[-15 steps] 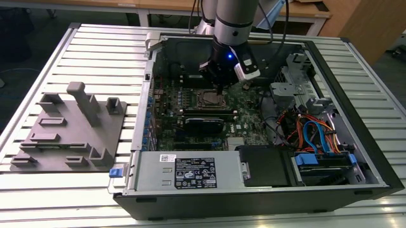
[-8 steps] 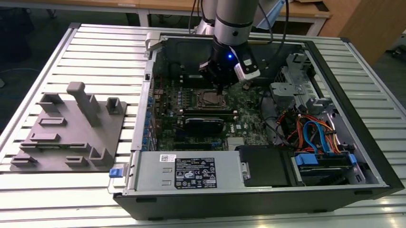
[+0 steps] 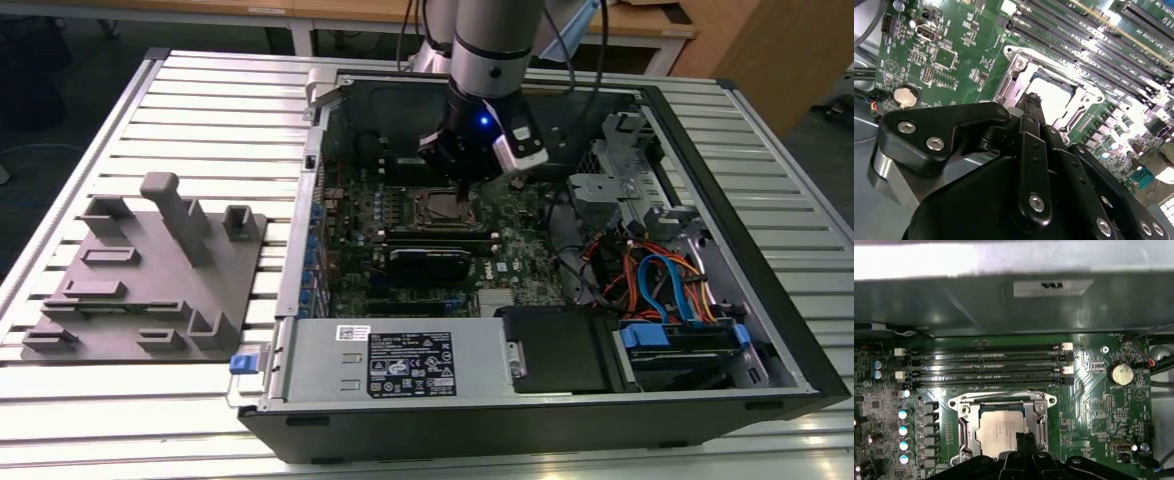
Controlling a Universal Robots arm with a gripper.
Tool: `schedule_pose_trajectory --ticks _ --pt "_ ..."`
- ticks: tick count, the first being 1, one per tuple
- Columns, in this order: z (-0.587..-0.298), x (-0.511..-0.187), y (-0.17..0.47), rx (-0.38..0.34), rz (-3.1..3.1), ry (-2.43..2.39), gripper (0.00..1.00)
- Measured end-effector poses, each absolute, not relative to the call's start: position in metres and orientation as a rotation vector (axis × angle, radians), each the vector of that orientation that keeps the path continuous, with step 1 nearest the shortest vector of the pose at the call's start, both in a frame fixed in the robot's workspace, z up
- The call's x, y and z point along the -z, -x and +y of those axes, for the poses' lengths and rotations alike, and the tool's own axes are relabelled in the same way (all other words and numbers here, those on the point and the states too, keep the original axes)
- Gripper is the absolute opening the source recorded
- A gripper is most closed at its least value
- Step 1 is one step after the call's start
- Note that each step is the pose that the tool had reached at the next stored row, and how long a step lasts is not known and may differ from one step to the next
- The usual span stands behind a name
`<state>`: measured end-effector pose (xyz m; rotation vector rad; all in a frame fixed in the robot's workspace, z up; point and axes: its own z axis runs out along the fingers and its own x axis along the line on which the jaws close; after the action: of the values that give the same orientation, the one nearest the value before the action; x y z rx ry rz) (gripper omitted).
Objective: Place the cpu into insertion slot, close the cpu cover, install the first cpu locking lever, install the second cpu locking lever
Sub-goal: 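Install the second cpu locking lever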
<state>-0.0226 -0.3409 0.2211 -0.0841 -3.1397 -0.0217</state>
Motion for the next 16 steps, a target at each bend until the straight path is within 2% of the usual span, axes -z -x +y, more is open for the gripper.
schedule_pose_trajectory --ticks 16 --pt "-0.3507 -0.2211 0.0226 0.011 -3.140 0.084 0.10"
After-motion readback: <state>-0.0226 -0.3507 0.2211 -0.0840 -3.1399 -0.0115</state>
